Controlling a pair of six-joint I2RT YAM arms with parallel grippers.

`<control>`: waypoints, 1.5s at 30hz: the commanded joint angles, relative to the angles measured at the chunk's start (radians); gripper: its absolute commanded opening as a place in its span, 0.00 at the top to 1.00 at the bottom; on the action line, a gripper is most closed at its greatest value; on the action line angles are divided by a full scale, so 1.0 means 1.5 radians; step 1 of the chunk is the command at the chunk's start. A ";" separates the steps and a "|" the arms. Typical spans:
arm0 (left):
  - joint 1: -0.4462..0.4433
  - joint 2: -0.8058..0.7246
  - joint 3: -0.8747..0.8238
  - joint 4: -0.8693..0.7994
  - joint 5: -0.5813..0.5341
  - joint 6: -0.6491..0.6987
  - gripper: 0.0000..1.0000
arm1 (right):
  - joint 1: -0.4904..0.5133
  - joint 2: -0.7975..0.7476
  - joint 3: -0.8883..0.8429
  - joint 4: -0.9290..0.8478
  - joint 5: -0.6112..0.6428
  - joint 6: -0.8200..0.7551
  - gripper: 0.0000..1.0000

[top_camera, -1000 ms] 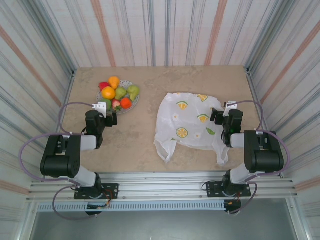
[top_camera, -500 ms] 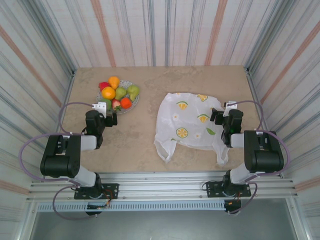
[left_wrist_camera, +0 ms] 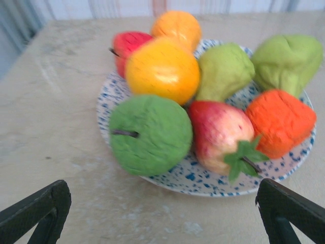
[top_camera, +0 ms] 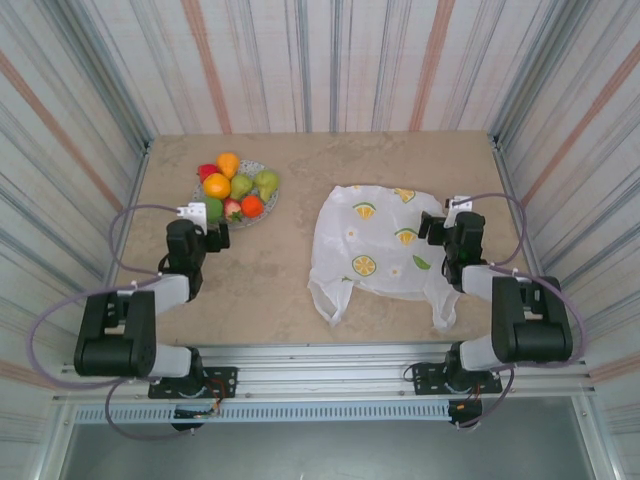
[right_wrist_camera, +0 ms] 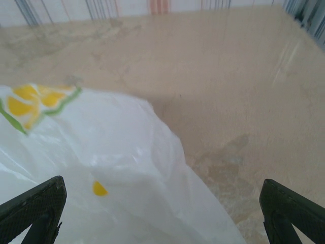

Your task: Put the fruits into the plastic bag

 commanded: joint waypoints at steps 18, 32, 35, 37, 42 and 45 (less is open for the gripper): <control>-0.022 -0.249 0.131 -0.437 0.144 -0.448 0.01 | 0.046 -0.170 0.149 -0.373 0.014 0.302 0.01; -0.416 -0.123 0.194 -0.524 0.091 -0.509 0.01 | 0.203 -0.111 0.172 -0.463 0.023 0.360 0.01; -0.466 -0.071 0.215 -0.535 0.114 -0.510 0.01 | 0.219 -0.112 0.174 -0.490 0.027 0.364 0.01; -0.488 -0.020 0.232 -0.536 0.145 -0.507 0.01 | 0.227 -0.115 0.173 -0.505 0.025 0.367 0.01; -0.537 0.119 0.305 -0.552 0.190 -0.459 0.10 | 0.236 -0.119 0.172 -0.537 0.021 0.363 0.01; -0.548 0.169 0.349 -0.558 0.186 -0.437 0.26 | 0.238 -0.122 0.174 -0.554 0.020 0.356 0.01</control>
